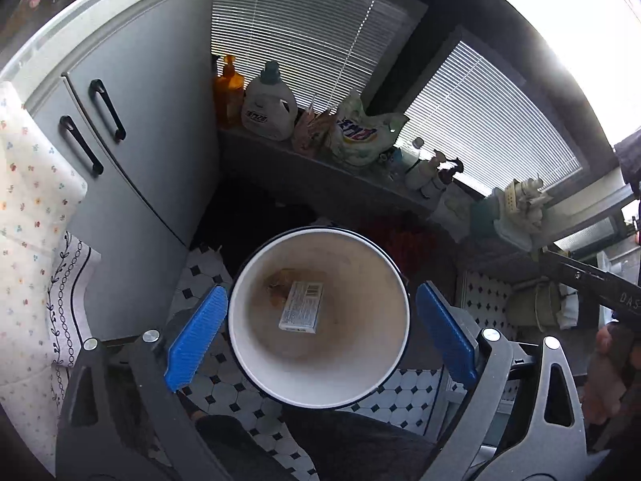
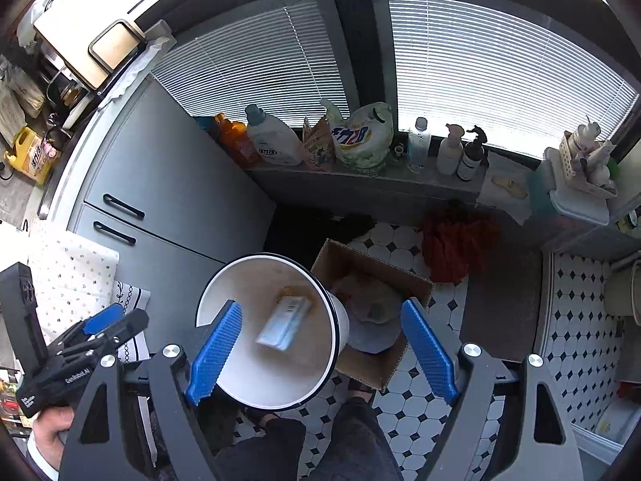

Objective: Collect trash
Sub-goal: 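Carry the paper bag and box to the white bucket and release both, then return both tools to the trash on the counter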

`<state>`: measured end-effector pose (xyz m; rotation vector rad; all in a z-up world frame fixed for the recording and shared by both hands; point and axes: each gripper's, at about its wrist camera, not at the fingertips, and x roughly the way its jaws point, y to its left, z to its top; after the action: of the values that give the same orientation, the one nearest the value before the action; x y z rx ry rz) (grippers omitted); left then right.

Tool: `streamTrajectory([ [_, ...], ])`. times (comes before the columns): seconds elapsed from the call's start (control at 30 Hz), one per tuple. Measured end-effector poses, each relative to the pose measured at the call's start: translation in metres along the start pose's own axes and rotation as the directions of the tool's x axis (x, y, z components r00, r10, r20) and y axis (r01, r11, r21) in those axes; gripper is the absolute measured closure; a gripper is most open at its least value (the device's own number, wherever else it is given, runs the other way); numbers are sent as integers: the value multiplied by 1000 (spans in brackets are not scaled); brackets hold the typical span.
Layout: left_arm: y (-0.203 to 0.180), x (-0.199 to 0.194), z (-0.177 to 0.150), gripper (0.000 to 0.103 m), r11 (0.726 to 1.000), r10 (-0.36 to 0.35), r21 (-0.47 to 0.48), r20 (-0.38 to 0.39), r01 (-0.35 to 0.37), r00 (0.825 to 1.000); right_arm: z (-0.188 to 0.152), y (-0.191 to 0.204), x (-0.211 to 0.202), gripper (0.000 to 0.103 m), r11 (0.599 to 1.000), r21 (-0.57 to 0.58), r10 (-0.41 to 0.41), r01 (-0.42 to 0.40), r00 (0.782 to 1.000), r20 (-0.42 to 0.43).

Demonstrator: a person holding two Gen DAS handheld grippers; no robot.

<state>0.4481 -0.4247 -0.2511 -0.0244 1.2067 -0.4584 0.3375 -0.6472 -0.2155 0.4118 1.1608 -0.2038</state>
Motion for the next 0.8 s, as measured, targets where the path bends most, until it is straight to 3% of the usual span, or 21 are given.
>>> streamTrajectory([
  [0.23, 59, -66, 5, 8, 994, 86, -71, 124, -78, 989, 8, 56, 2, 18, 997, -70, 39, -36, 999, 33],
  [0.5, 140, -154, -7, 6, 968, 202, -195, 246, -156, 948, 12, 148, -7, 11, 985, -151, 104, -88, 990, 97],
  [0.8, 218, -219, -38, 6, 939, 281, -287, 312, -192, 908, -3, 265, -27, 8, 950, -264, 210, -164, 965, 156],
])
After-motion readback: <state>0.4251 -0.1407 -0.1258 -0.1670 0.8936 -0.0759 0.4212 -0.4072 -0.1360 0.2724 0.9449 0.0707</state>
